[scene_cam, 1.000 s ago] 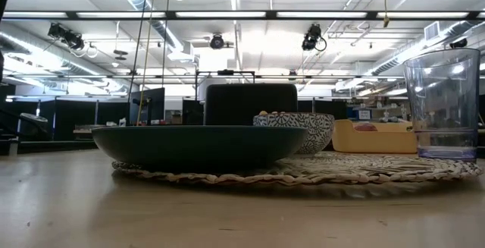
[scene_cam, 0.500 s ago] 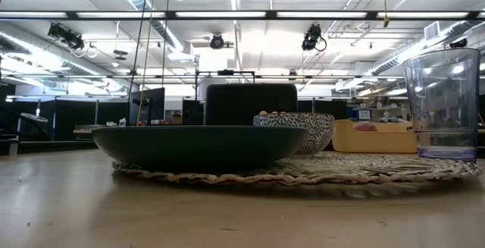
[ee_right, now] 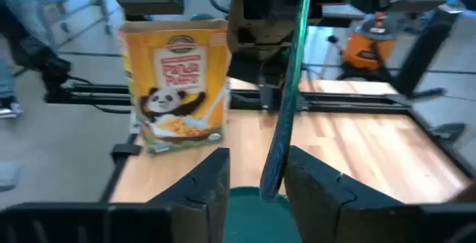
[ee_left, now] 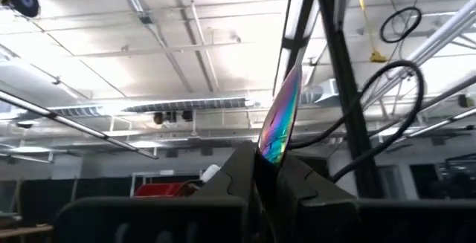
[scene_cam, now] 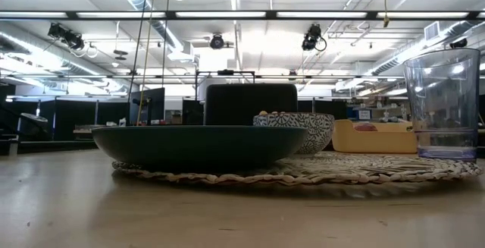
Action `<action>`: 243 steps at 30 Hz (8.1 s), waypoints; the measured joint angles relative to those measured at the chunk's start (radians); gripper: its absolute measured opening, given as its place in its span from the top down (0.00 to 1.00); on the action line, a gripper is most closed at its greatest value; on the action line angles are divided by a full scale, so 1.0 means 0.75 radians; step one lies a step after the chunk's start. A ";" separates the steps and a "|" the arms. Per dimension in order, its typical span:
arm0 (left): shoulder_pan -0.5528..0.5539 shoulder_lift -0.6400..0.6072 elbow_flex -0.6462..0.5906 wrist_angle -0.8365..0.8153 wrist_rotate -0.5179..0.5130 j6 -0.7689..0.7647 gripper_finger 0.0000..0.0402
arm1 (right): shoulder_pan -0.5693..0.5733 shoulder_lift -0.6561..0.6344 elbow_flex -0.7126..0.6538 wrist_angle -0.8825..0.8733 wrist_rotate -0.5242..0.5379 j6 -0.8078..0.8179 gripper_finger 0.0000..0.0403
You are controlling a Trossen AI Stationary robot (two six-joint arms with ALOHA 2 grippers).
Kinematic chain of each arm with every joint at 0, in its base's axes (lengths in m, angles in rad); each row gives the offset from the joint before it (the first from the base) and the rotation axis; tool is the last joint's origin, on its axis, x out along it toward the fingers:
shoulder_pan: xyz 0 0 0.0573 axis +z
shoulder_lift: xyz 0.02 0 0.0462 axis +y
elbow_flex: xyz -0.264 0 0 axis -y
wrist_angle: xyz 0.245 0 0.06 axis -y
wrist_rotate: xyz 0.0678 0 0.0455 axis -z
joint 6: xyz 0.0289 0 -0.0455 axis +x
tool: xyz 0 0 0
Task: Arrange a breakfast setting
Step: Put the blue spoon on the brown table mat to the right side of the red bowl
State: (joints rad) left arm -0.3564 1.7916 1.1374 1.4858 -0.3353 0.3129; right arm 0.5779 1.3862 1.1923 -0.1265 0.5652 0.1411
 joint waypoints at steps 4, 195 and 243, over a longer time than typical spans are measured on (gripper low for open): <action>0.015 0.000 0.000 -0.002 0.015 -0.029 0.94 | -0.038 0.001 0.000 -0.007 -0.012 0.052 0.74; -0.060 -0.601 -0.764 -1.140 -0.178 -0.333 0.63 | -0.095 0.500 -0.130 -0.694 -0.324 2.304 0.82; -0.060 -0.601 -0.764 -1.171 -0.178 -0.333 0.63 | -0.227 0.652 -0.087 -0.879 -0.442 2.243 0.77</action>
State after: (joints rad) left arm -0.4014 1.3411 0.5644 0.6079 -0.4690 0.0635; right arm 0.4080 1.8755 1.1271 -0.7860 0.2341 1.8233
